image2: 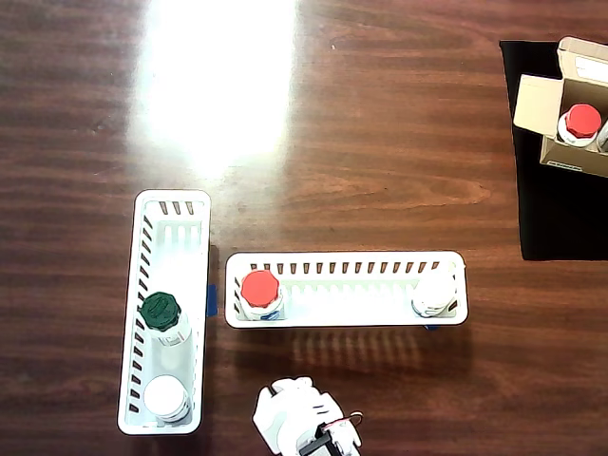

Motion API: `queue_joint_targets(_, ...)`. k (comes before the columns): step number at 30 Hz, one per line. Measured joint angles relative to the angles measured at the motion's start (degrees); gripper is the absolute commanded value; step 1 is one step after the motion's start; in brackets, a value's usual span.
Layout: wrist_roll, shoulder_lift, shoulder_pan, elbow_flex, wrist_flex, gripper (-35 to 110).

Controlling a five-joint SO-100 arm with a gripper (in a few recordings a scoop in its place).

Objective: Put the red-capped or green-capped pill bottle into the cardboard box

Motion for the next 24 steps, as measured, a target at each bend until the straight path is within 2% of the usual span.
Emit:
queue_joint_targets(13, -27.33, 0.00, 0.18, 0.00, 0.00, 1)
queue_joint_targets(24, -37.62, 0.00, 0.18, 0.00, 0.00, 1)
